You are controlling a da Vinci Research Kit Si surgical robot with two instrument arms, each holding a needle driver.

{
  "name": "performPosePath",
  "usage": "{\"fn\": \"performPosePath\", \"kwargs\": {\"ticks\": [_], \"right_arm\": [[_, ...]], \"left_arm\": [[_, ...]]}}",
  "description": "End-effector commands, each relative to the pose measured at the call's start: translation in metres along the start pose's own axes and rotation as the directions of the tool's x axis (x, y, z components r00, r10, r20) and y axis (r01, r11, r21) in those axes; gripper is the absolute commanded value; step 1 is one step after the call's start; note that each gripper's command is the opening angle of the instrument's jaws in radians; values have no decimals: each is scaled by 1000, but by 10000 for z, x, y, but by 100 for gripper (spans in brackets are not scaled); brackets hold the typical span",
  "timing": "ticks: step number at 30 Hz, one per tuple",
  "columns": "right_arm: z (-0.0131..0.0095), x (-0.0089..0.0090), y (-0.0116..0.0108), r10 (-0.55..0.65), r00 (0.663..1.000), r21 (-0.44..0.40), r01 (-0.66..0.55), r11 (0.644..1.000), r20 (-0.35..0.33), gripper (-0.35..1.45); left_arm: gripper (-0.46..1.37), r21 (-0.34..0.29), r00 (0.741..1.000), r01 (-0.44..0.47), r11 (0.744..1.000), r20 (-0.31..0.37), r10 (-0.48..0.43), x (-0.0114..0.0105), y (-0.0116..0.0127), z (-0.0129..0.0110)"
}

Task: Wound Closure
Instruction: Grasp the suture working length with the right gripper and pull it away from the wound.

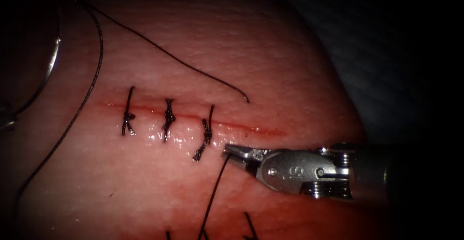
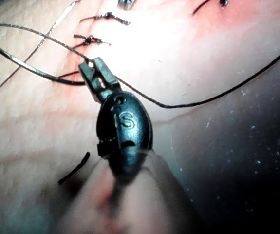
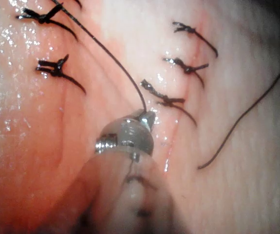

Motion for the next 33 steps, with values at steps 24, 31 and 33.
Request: {"fn": "performPosePath", "kwargs": {"ticks": [24, 31, 33], "right_arm": [[-89, 63, -71, 144, 990, 108, -142, 984, -12, -35], [-125, 117, -102, 163, 986, 141, -156, 978, -41, -35], [-136, 134, -116, 164, 986, 159, -155, 975, -44, -35]], "left_arm": [[-35, -6, 1000, 2, 1000, 0, -2, 0, 2, 1], [-35, -6, 1000, 2, 1000, 0, -2, 0, 2, 1], [-35, -6, 1000, 2, 1000, 0, -2, 0, 2, 1]]}}
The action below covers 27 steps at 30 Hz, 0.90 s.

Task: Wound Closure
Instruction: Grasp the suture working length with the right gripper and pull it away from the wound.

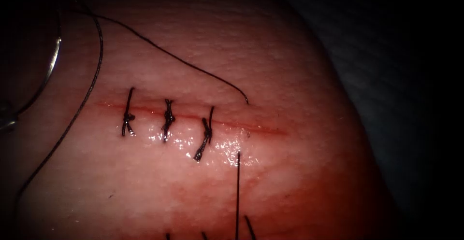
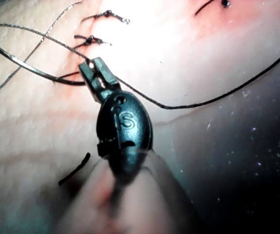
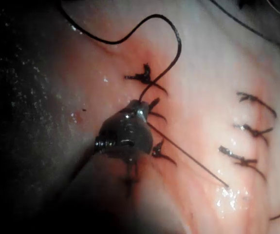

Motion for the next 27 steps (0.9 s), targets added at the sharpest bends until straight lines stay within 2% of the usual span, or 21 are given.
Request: {"fn": "performPosePath", "kwargs": {"ticks": [1, 7, 13, 17, 19, 27], "right_arm": [[-4, 7, -11, -4, 1000, 25, 4, 1000, 6, -35], [-12, 33, -67, -29, 999, 97, 26, 995, 30, -35], [-8, 47, -106, -49, 999, 145, 46, 988, 17, -35], [-1, 53, -135, -38, 999, 215, 35, 976, 9, -35], [5, 59, -158, -36, 999, 270, 34, 962, 2, -35], [13, 70, -194, -6, 1000, 361, 4, 933, 4, -35]], "left_arm": [[-35, -7, 1000, 0, 1000, 0, 0, 0, 0, 0], [-35, -7, 1000, 0, 1000, 0, 0, 0, 1, 0], [-35, -6, 1000, 0, 1000, 0, 0, 0, 1, 0], [-35, -7, 1000, -6, 1000, 0, 6, 0, 1, -1], [-35, -8, 1000, -6, 1000, -1, 6, 0, 0, -1], [-35, -8, 1000, -6, 1000, -1, 6, 0, 0, -1]]}}
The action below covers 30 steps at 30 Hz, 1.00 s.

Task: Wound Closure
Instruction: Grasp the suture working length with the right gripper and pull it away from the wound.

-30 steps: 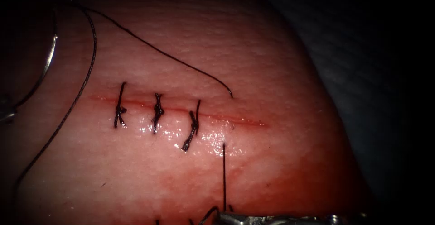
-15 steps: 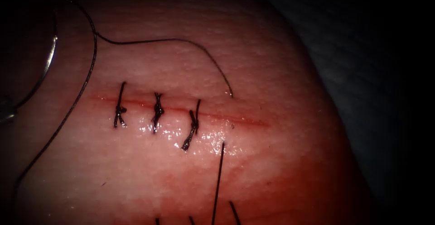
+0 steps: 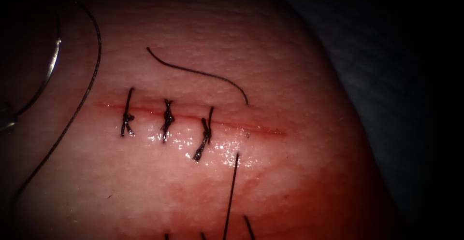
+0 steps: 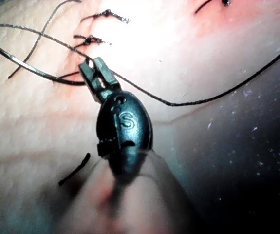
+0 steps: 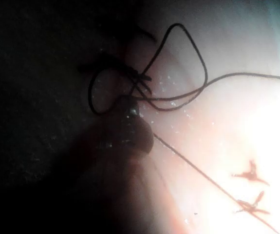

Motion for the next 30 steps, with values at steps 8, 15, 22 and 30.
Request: {"fn": "performPosePath", "kwargs": {"ticks": [8, 15, 22, 30], "right_arm": [[1, 11, 10, -64, 988, -19, 62, 998, -144, 70], [-39, 11, 65, -164, 981, -270, 130, 954, -108, 143], [-96, -9, 137, -197, 977, -394, 149, 907, -84, 142], [-109, -45, 199, -188, 981, -478, 140, 867, -55, 139]], "left_arm": [[-35, -8, 1000, 0, 1000, 0, 0, 0, 0, 0], [-35, -8, 1000, 0, 1000, 0, 0, 0, -1, 0], [-35, -10, 1000, 0, 1000, 0, 0, 0, -2, -1], [-35, -10, 1000, 0, 1000, 0, 0, 0, -2, -1]]}}
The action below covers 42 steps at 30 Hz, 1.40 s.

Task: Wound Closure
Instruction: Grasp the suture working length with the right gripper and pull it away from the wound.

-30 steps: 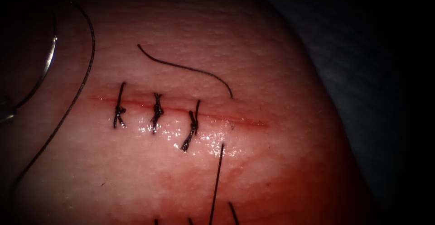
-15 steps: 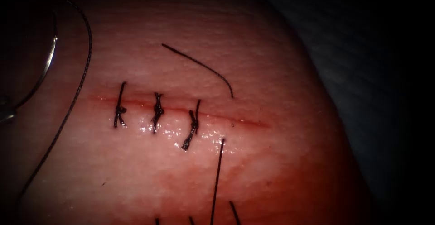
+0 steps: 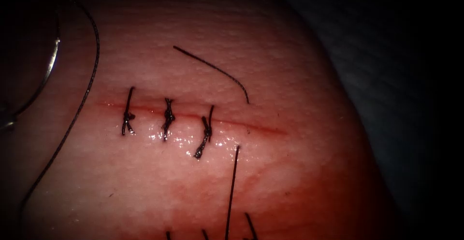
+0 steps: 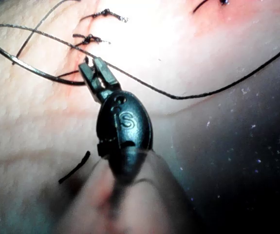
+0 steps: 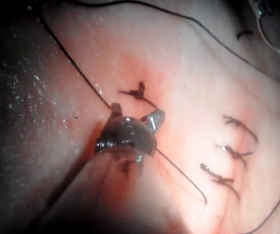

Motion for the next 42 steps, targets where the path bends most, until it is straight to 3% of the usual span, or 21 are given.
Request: {"fn": "performPosePath", "kwargs": {"ticks": [1, 9, 16, 28, 37, 39, 40, 41, 42], "right_arm": [[5, -6, 4, 1, 1000, -2, -1, 1000, 7, 138], [41, -60, 44, -27, 998, -49, 29, 998, 49, 128], [70, -98, 74, -38, 996, -85, 44, 995, 79, 135], [88, -151, 91, -79, 993, -79, 86, 993, 84, 138], [115, -170, 89, -71, 994, -73, 77, 994, 82, 129], [116, -172, 91, -62, 995, -68, 67, 995, 74, 115], [116, -173, 92, -53, 996, -52, 57, 997, 76, 95], [115, -174, 92, -43, 996, -29, 45, 999, 76, 60], [114, -174, 91, -40, 996, 2, 40, 999, 76, 9]], "left_arm": [[-35, -8, 1000, 0, 1000, 0, 0, 0, 0, 0], [-35, -9, 1000, 0, 1000, 0, 0, 0, -1, 0], [-35, -10, 1000, 0, 1000, 0, 0, 0, -2, 0], [-35, -11, 1000, -6, 1000, -1, 6, 0, -3, -1], [-35, -10, 1000, -6, 1000, -1, 6, 0, -2, -1], [-35, -10, 1000, -6, 1000, -1, 6, -1, -2, -1], [-35, -10, 1000, -6, 1000, -1, 6, -1, -2, -1], [-35, -10, 1000, -6, 1000, -1, 6, -1, -2, -1], [-35, -10, 1000, -6, 1000, -1, 6, -1, -2, -1]]}}
